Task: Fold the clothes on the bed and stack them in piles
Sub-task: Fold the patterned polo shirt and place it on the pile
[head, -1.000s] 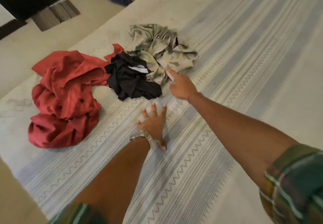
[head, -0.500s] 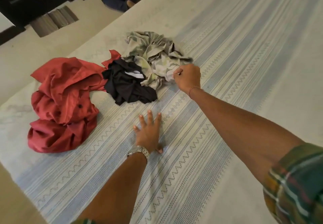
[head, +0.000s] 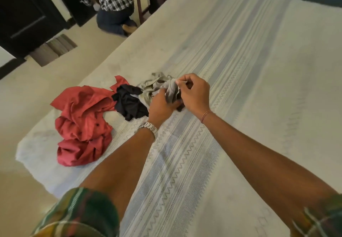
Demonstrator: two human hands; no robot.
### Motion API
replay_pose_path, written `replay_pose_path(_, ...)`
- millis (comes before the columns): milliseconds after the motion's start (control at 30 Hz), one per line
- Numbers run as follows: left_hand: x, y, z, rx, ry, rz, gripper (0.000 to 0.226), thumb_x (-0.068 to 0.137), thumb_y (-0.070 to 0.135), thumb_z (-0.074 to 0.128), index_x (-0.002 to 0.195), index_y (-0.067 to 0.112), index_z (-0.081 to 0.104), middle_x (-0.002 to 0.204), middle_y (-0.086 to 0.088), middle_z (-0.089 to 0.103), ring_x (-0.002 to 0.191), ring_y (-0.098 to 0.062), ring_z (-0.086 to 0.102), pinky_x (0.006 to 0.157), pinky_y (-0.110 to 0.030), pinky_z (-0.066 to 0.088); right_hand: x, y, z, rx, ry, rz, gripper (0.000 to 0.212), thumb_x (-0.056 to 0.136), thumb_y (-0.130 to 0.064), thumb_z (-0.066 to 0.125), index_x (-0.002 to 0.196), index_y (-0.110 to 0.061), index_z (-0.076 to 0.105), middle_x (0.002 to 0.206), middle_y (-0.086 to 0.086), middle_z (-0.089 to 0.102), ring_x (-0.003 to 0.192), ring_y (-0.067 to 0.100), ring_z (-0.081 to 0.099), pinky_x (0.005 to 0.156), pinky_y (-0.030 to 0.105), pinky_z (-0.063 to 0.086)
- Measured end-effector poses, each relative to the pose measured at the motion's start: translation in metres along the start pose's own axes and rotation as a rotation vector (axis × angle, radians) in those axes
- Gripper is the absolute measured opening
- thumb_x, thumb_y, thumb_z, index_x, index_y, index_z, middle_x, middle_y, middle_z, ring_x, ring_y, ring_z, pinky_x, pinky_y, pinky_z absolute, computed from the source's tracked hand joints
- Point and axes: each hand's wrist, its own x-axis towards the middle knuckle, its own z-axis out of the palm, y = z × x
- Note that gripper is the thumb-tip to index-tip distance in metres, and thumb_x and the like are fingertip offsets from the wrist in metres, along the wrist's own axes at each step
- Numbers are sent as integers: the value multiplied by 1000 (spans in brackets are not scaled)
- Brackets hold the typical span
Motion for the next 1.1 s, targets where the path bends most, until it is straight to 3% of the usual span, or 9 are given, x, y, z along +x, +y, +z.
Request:
replay_pose_path(67, -19, 34, -7, -83, 79, 49, 15, 92, 7, 61, 89, 12, 46, 72, 6, 47, 68, -20, 49, 57, -30, 28, -7, -26, -32, 25, 42, -41, 9, 90, -22, 76, 87, -14, 74, 78, -13, 68, 72, -3, 62, 71, 12, 48)
replay_pose_path(133, -36, 60, -15, -192, 130, 64, 16, 94, -4, 46, 89, 11, 44, 70, 8, 45, 63, -10, 44, 54, -21, 28, -10, -45, -64, 56, 66, -65, 10, 91, -23, 76, 88, -14, 73, 79, -14, 68, 74, -3, 63, 71, 10, 48)
replay_pose_path(200, -55, 92, -26, -258, 106, 119, 15, 96, -5, 42, 91, 9, 44, 75, 7, 46, 65, -6, 43, 56, -17, 33, -19, -61, -108, 72, 96, -97, 10, 91, -23, 76, 89, -13, 73, 81, -14, 68, 75, -4, 63, 70, 8, 47)
replay_pose_path(400, -91, 196, -50, -426, -61, 245, 15, 102, 12, 46, 93, 3, 54, 86, -9, 56, 74, -18, 50, 67, -34, 43, -56, -63, -212, 15, 115, -117, 10, 90, -26, 77, 99, -21, 74, 91, -16, 71, 85, -4, 65, 80, 20, 54)
replay_pose_path(600, -150, 299, -48, -333, -162, 541, 33, 94, 20, 67, 66, 13, 51, 61, 4, 47, 53, -3, 41, 53, -22, 35, -119, -54, -325, -131, 178, -145, 66, 78, -33, 88, 138, -27, 61, 129, 0, 65, 116, 5, 50, 100, 29, 50)
replay_pose_path(767, -220, 375, -35, -308, -188, 609, 57, 95, 51, 63, 56, 16, 44, 52, 3, 40, 47, -13, 38, 49, -30, 30, -171, -39, -415, -222, 260, -152, 123, 62, -61, 89, 159, -24, 22, 160, 2, 31, 140, 12, 31, 112, 13, 23)
replay_pose_path(900, -270, 432, -30, -221, -216, 677, 65, 99, 54, 54, 71, -4, 58, 62, -7, 57, 56, -28, 58, 53, -40, 45, -210, -6, -479, -143, 45, 203, 156, 42, -65, 91, 163, -19, 4, 168, 2, 18, 153, 20, 21, 123, 36, 24)
replay_pose_path(1000, -299, 468, -30, -245, -263, 717, 67, 100, 55, 52, 86, -11, 60, 71, -14, 62, 63, -32, 62, 58, -38, 49, -234, 21, -505, -103, -169, 281, 145, 43, -70, 90, 161, -22, 21, 160, -2, 38, 147, 21, 36, 120, 41, 33)
replay_pose_path(1100, -319, 498, -33, -253, -281, 778, 71, 97, 60, 53, 79, -9, 56, 70, -15, 55, 60, -33, 56, 59, -34, 45, -247, 24, -522, 9, -130, 195, 90, 67, -68, 83, 142, -28, 53, 136, -12, 63, 128, 12, 58, 111, 42, 47)
